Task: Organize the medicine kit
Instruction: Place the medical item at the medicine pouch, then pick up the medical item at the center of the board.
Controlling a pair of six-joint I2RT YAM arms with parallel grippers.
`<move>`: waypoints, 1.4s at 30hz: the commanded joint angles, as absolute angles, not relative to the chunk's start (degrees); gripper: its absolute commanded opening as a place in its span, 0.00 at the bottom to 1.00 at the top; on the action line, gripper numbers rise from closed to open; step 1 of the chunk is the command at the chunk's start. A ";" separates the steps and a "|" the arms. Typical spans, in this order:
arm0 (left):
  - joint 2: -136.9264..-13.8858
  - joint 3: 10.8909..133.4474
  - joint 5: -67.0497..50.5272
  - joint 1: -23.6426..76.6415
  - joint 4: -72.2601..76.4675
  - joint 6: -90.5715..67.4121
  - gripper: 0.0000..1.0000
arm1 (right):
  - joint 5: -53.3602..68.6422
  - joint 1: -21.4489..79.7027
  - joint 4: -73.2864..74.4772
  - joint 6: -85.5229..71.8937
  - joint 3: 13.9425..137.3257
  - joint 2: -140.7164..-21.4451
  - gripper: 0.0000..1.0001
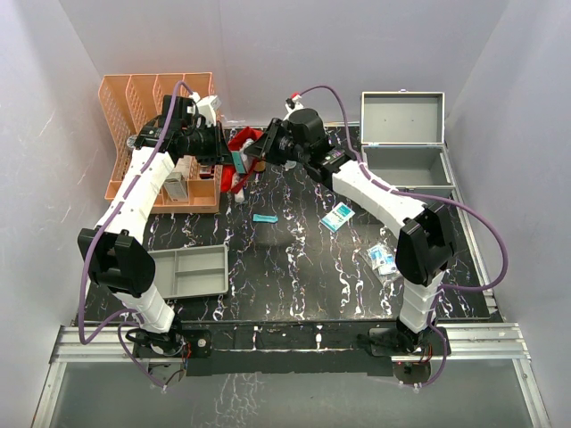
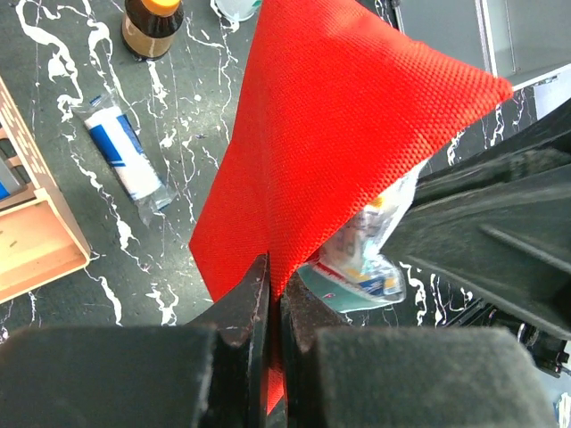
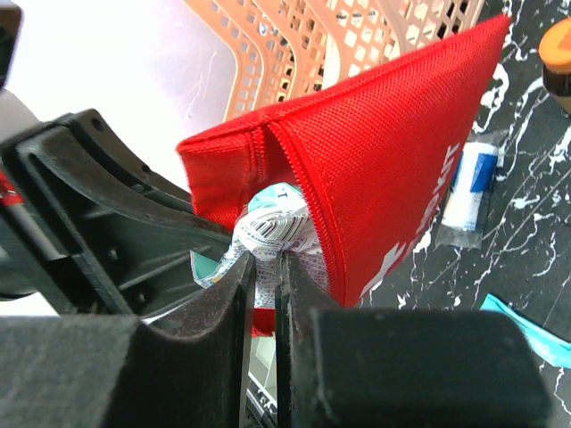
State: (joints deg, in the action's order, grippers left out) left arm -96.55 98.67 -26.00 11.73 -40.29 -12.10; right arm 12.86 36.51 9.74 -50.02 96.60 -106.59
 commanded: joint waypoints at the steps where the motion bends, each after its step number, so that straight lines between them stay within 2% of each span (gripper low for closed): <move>1: -94.22 98.31 -28.88 11.56 -39.80 -12.83 0.00 | 13.36 35.55 3.26 -49.24 97.49 -102.67 0.00; 5: -94.18 98.05 -29.80 11.60 -39.81 -12.84 0.00 | 13.40 35.05 2.14 -49.04 97.36 -103.00 0.02; 7: -94.22 97.98 -30.09 11.62 -39.81 -12.94 0.00 | 13.89 34.82 2.34 -49.09 97.67 -103.60 0.12; 9: -94.32 98.13 -30.22 11.62 -39.75 -12.96 0.00 | 14.17 34.76 3.30 -49.07 98.47 -104.19 0.27; 12: -94.35 98.26 -30.23 11.60 -39.73 -12.83 0.00 | 14.43 34.71 4.40 -49.06 98.96 -104.59 0.42; 14: -94.34 98.18 -30.31 11.58 -39.73 -12.83 0.00 | 14.25 34.71 5.01 -47.64 99.04 -104.47 0.47; 24: -94.49 97.69 -30.45 11.60 -39.56 -13.22 0.00 | 12.72 34.87 12.94 -44.43 103.68 -104.00 0.42; 32: -94.48 97.96 -28.66 11.61 -40.11 -12.86 0.00 | 3.06 35.47 35.20 -35.85 114.08 -104.21 0.41; 38: -94.33 98.66 -26.43 11.62 -40.93 -12.42 0.00 | -3.71 33.98 49.98 -26.36 113.08 -105.45 0.40; 42: -93.78 99.18 -21.94 11.56 -41.80 -12.31 0.00 | -3.23 33.96 52.38 -15.36 110.37 -106.93 0.38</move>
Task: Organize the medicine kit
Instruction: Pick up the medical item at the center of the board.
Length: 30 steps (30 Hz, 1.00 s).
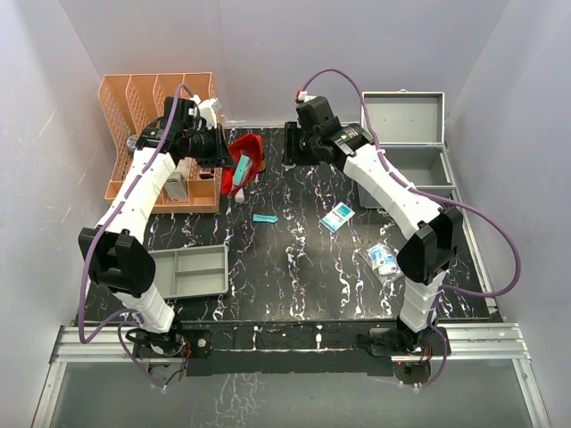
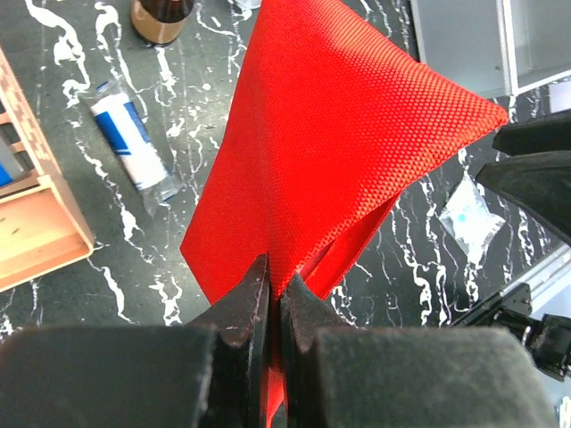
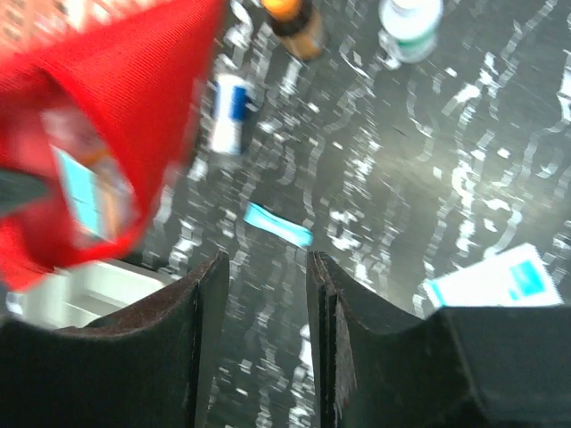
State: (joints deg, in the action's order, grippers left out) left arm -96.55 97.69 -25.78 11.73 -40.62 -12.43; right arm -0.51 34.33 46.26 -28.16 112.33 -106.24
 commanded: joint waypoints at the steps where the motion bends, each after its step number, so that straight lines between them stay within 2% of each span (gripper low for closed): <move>1: -93.52 99.31 -20.12 11.45 -42.10 -12.42 0.00 | -2.72 34.01 51.38 -12.48 109.04 -106.84 0.38; 7: -91.30 98.15 -13.41 9.68 -42.73 -13.94 0.00 | 3.87 34.08 46.14 -0.81 106.91 -109.27 0.41; 17: -88.67 96.21 -13.18 7.93 -42.71 -14.35 0.00 | 13.50 38.49 38.51 15.59 104.72 -115.69 0.42; 21: -88.29 95.44 -13.64 7.56 -42.51 -14.50 0.00 | 17.58 38.71 32.80 19.68 103.60 -117.03 0.42; 30: -88.14 95.14 -14.72 6.93 -41.97 -15.02 0.00 | 20.34 40.20 32.52 23.03 104.51 -123.60 0.44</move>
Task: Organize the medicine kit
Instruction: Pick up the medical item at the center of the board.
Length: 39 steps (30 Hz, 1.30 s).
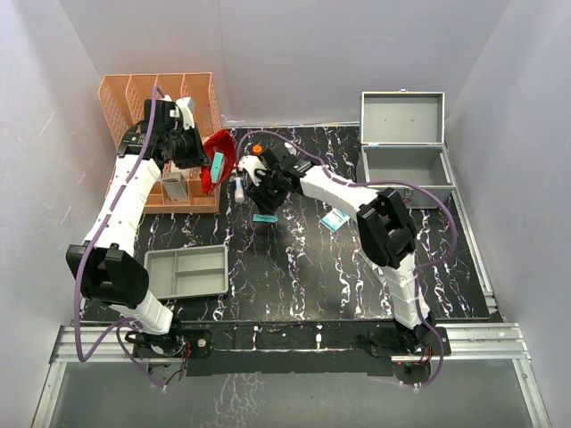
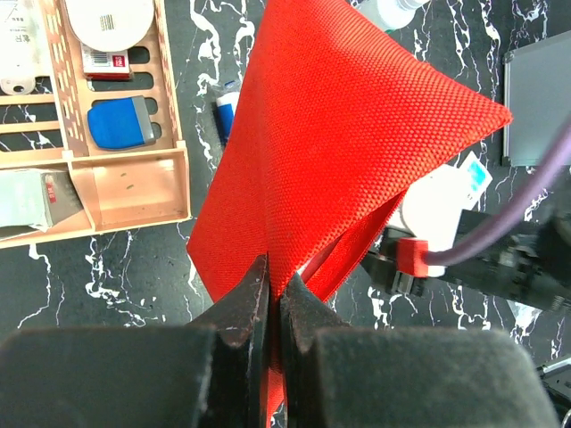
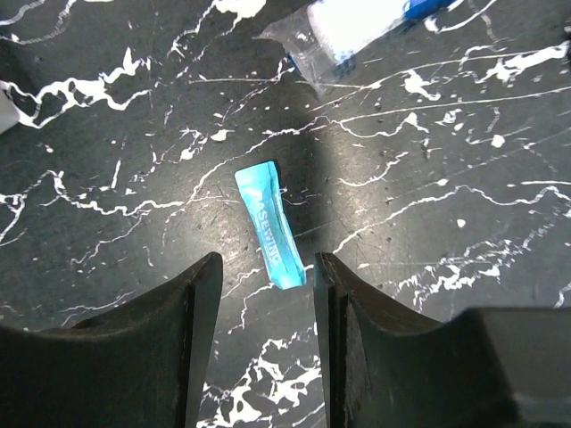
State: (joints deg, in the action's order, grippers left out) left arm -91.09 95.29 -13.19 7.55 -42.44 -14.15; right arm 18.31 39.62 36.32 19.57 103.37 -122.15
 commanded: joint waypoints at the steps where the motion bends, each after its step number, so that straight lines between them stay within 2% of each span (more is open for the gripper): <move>1: -88.09 95.10 -14.86 6.82 -41.93 -15.16 0.00 | 20.23 40.22 32.11 23.14 104.12 -123.98 0.44; 9: -87.90 94.48 -15.64 6.26 -41.66 -15.38 0.00 | 19.60 40.69 30.15 23.41 103.47 -126.68 0.42; 20: -88.00 94.01 -16.92 5.98 -40.99 -15.98 0.00 | 16.61 41.22 29.56 24.55 94.86 -125.07 0.38; 25: -88.01 93.88 -17.49 5.98 -40.85 -16.17 0.00 | 14.10 41.59 29.02 24.57 94.42 -125.32 0.30; 33: -87.89 93.96 -17.49 6.03 -40.96 -16.10 0.00 | 10.94 41.84 28.73 23.65 93.09 -123.14 0.05; 36: -88.09 93.96 -17.57 6.00 -40.89 -16.08 0.00 | 9.97 41.89 28.95 22.87 91.63 -120.49 0.00; 39: -88.23 93.96 -17.66 5.99 -40.87 -16.11 0.00 | 9.70 41.84 29.54 21.51 90.67 -117.15 0.00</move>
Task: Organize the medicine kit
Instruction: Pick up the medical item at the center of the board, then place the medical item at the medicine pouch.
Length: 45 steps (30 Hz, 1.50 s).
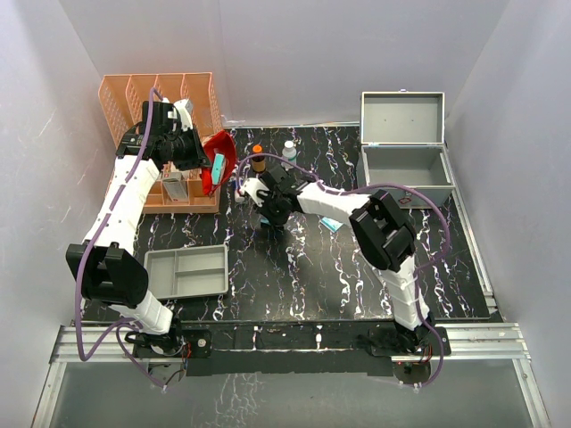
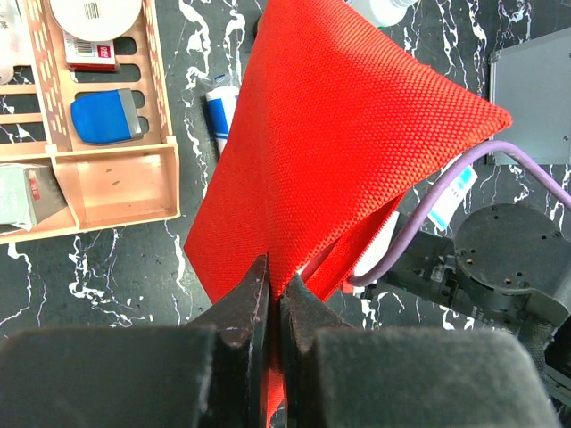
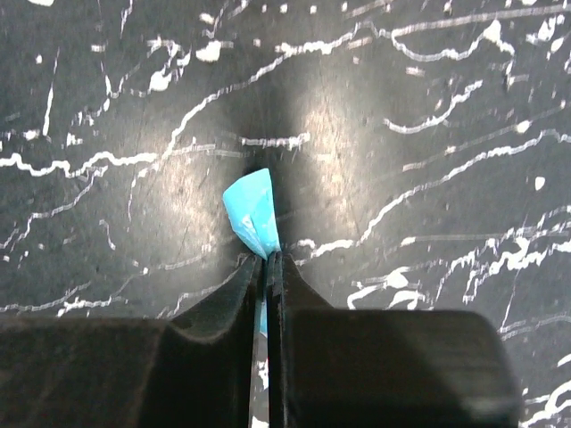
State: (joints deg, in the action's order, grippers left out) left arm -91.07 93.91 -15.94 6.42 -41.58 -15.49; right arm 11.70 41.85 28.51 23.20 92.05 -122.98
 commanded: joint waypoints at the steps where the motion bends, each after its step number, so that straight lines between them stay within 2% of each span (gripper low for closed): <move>1: -88.39 94.01 -17.67 6.00 -40.87 -16.13 0.00 | 9.38 41.77 29.64 20.79 90.31 -115.27 0.00; 7: -88.61 93.78 -17.62 5.98 -40.96 -15.96 0.00 | 6.34 40.49 31.22 16.37 90.10 -105.74 0.00; 17: -90.15 94.48 -18.96 6.06 -40.14 -15.58 0.00 | 3.03 35.18 35.67 4.70 101.35 -98.40 0.00; 27: -92.27 97.15 -19.21 7.80 -39.05 -14.06 0.00 | 12.26 33.85 28.51 -15.93 110.08 -99.40 0.00; 37: -93.53 98.09 -18.28 8.83 -37.38 -14.59 0.00 | 20.02 34.44 11.36 -36.70 105.36 -102.84 0.00; 45: -92.96 97.68 -18.36 9.23 -36.89 -14.93 0.00 | 19.95 38.26 10.58 -40.79 109.52 -108.71 0.00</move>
State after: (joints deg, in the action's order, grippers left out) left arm -94.43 95.68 -17.78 8.86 -38.09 -14.57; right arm 18.81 36.14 14.72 -37.15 106.02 -106.50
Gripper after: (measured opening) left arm 0.019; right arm 0.027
